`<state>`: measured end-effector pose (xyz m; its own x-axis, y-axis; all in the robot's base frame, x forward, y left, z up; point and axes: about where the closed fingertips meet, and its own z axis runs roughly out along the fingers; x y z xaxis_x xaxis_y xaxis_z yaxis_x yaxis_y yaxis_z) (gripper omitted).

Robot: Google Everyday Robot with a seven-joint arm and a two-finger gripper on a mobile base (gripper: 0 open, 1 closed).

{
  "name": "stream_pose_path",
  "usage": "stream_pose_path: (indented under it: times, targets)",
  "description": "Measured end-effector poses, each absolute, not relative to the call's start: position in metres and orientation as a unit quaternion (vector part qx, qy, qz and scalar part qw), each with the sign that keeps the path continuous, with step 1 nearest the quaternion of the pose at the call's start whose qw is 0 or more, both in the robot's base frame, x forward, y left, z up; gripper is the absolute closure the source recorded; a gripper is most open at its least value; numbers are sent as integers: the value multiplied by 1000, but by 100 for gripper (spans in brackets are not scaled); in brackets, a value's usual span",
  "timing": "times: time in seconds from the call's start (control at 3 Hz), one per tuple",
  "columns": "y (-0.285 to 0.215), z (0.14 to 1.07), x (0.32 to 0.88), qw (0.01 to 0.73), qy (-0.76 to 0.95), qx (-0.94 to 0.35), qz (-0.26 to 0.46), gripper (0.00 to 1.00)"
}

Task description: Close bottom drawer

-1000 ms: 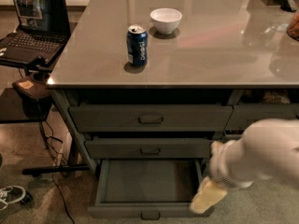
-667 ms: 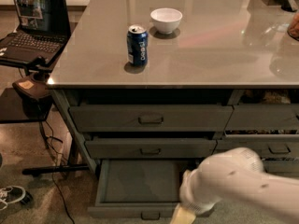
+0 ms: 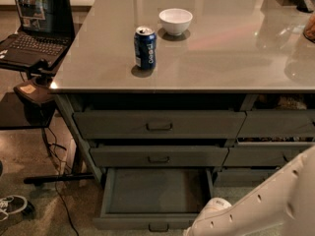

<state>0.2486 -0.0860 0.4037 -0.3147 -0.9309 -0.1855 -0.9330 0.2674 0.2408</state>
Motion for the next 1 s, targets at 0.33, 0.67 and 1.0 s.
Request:
stream_pose_path:
  times: [0.33, 0.67, 1.0]
  targets:
    - [-83, 392, 252, 18, 799, -579, 158, 0]
    - [-111, 393, 262, 58, 816, -557, 146, 0]
    - [-181, 409, 289, 138, 856, -488, 97, 0]
